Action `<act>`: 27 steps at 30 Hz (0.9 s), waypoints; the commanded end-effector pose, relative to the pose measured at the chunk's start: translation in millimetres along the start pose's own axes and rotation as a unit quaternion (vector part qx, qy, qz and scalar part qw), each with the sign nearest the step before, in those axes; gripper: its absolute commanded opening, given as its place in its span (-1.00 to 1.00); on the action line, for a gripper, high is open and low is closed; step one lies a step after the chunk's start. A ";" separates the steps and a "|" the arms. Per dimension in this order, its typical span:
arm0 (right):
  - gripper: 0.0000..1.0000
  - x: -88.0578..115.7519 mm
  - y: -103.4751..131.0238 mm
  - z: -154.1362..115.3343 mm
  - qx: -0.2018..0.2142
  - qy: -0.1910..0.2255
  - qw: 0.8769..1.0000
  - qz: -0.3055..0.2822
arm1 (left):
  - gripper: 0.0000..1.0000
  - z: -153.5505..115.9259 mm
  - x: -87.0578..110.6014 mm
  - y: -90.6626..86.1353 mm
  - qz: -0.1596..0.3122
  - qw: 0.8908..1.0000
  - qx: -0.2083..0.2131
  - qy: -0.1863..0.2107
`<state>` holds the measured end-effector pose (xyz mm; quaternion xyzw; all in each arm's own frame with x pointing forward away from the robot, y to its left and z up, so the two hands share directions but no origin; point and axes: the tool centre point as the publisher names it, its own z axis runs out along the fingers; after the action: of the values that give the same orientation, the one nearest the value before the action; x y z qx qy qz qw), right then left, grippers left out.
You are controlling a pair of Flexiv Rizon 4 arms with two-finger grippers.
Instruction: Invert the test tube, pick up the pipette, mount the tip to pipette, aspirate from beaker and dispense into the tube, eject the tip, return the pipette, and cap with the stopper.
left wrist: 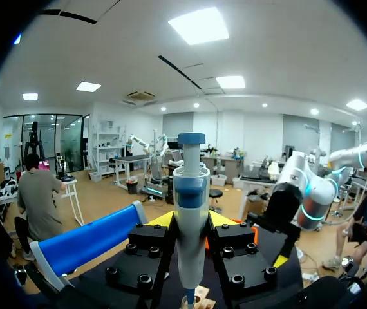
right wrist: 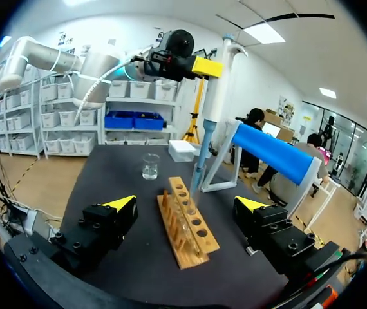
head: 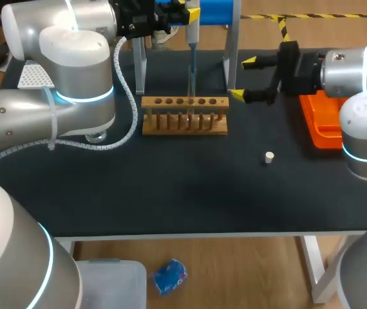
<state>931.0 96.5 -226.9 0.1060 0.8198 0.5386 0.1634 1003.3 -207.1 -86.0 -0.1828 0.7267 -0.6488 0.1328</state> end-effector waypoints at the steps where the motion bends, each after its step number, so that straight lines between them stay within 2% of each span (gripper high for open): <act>1: 1.00 -5.6 -4.3 16.2 -0.005 -0.002 1.000 0.002 | -1.00 0.6 0.1 -0.3 0.000 1.000 0.000 0.000; 27: 1.00 -5.7 -5.2 18.9 -0.004 -0.005 1.000 0.003 | -1.00 0.6 0.1 -0.3 0.000 1.000 0.000 0.000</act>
<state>943.4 108.3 -236.9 0.1105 0.8167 0.5416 0.1659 1003.3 -207.1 -86.0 -0.1828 0.7267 -0.6488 0.1328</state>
